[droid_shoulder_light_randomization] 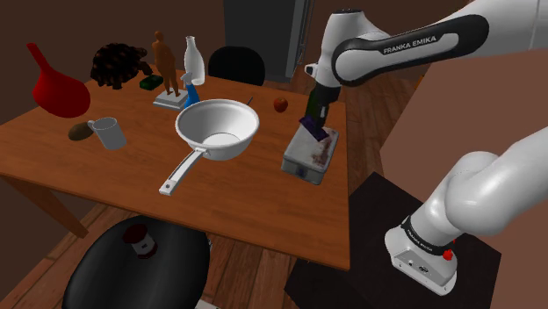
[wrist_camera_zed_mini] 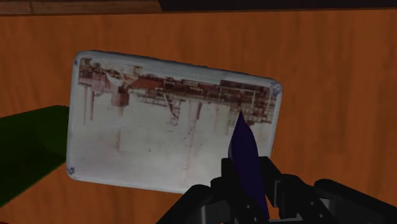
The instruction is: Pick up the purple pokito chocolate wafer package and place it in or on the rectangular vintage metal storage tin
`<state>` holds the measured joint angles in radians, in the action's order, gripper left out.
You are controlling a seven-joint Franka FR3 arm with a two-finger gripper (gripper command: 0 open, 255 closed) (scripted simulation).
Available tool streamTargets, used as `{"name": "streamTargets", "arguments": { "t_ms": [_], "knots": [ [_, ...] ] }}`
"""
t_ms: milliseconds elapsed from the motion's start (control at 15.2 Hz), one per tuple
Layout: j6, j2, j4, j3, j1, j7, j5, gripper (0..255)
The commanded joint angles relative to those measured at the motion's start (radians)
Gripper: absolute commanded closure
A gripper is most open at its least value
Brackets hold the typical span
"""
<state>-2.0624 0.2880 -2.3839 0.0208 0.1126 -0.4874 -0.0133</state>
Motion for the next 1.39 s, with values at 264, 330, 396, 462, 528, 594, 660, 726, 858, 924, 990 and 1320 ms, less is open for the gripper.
{"name": "streamTargets", "arguments": {
  "t_ms": [264,330,396,462,528,594,660,726,858,924,990,1320],
  "knots": [
    [-0.006,-0.095,0.091,0.073,-0.049,-0.113,-0.019,255],
    [-0.019,-0.1,0.082,0.074,-0.049,-0.113,-0.019,255],
    [-0.033,-0.106,0.074,0.074,-0.049,-0.113,-0.018,255],
    [-0.047,-0.111,0.066,0.074,-0.049,-0.113,-0.018,255],
    [-0.061,-0.117,0.058,0.075,-0.049,-0.114,-0.018,255],
    [-0.075,-0.124,0.05,0.075,-0.049,-0.114,-0.017,255],
    [-0.089,-0.13,0.042,0.075,-0.049,-0.114,-0.017,255],
    [-0.103,-0.137,0.035,0.075,-0.049,-0.114,-0.017,255],
    [-0.132,-0.151,0.021,0.076,-0.049,-0.115,-0.016,255],
    [-0.146,-0.159,0.015,0.076,-0.049,-0.115,-0.015,255],
    [-0.16,-0.167,0.008,0.077,-0.049,-0.116,-0.015,255],
    [-0.209,-0.195,-0.013,0.077,-0.049,-0.117,-0.012,255]
  ]
}}
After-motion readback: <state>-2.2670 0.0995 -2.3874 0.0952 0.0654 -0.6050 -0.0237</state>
